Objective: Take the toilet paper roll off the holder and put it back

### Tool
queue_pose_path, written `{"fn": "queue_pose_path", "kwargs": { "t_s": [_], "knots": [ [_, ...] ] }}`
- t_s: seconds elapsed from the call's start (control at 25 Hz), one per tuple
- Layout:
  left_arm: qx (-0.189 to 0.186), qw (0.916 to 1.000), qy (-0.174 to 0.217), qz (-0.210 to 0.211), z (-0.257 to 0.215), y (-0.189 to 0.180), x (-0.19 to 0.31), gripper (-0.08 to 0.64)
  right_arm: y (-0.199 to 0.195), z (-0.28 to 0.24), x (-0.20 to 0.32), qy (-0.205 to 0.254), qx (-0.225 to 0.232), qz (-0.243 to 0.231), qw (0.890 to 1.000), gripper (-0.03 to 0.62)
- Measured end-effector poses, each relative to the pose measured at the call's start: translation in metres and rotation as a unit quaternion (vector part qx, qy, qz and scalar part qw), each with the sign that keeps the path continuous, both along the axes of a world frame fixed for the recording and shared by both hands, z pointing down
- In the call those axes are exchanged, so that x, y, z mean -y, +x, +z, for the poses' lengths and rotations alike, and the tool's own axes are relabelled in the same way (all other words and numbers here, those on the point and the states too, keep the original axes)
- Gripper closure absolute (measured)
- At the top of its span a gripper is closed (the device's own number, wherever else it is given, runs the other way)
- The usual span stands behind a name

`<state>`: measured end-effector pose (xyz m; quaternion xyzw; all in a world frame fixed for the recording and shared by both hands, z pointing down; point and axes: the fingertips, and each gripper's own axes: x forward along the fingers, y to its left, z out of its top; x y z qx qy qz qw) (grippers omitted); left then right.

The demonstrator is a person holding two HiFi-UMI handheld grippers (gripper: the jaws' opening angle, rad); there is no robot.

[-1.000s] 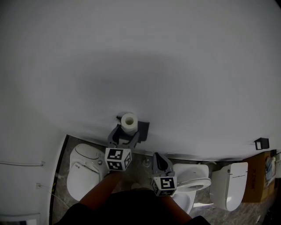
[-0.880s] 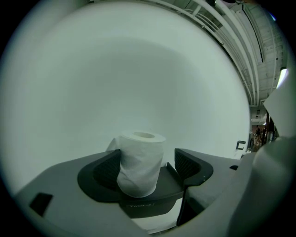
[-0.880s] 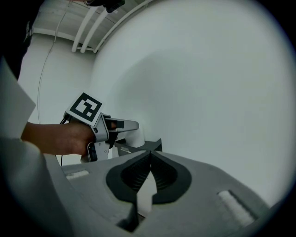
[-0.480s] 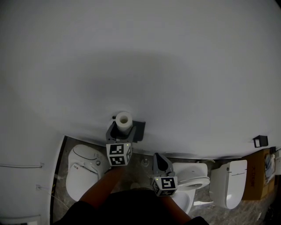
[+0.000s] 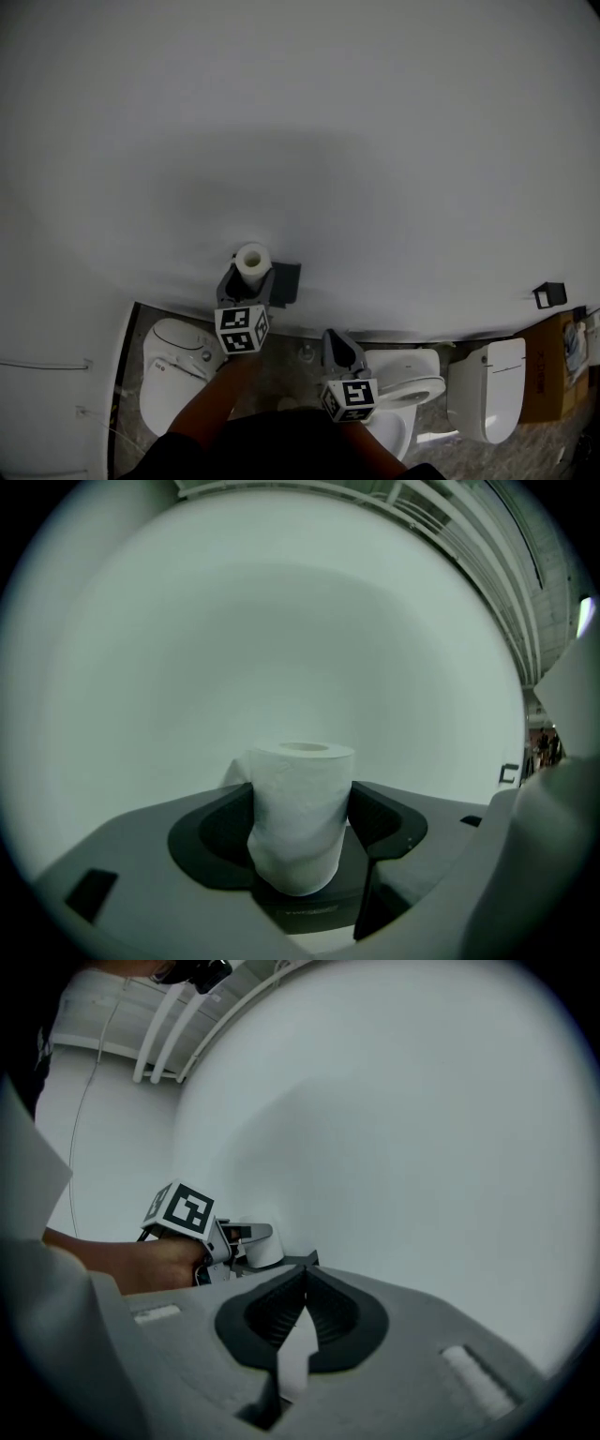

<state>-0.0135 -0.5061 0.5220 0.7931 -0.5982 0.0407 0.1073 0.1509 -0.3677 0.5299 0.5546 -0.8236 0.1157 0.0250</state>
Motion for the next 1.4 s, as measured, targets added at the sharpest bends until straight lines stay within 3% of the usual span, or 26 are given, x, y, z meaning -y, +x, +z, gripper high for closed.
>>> {"fn": "queue_pose_path", "kwargs": {
  "t_s": [0.08, 0.24, 0.56, 0.88, 1.08, 1.4],
  "knots": [
    [-0.016, 0.9998, 0.008, 0.003, -0.013, -0.006, -0.008, 0.241, 0.001, -0.008, -0.004, 0.01, -0.011, 0.0, 1.0, 0.594],
    [-0.015, 0.9991, 0.039, 0.006, -0.048, -0.022, -0.036, 0.241, -0.004, -0.018, -0.015, 0.016, -0.024, -0.006, 1.0, 0.594],
    [-0.013, 0.9963, 0.085, 0.006, -0.097, -0.068, -0.13, 0.241, -0.013, -0.038, -0.036, 0.042, -0.034, 0.008, 0.998, 0.594],
    [-0.005, 0.997, 0.078, -0.005, -0.079, -0.118, -0.235, 0.241, -0.047, -0.051, -0.085, 0.056, -0.032, 0.019, 0.998, 0.594],
    [-0.01, 0.998, 0.061, -0.008, -0.061, -0.143, -0.297, 0.241, -0.068, -0.059, -0.133, 0.062, -0.057, 0.017, 0.996, 0.594],
    [-0.001, 0.9985, 0.054, -0.008, -0.049, -0.17, -0.362, 0.241, -0.08, -0.047, -0.2, 0.044, -0.066, 0.03, 0.996, 0.594]
  ]
}}
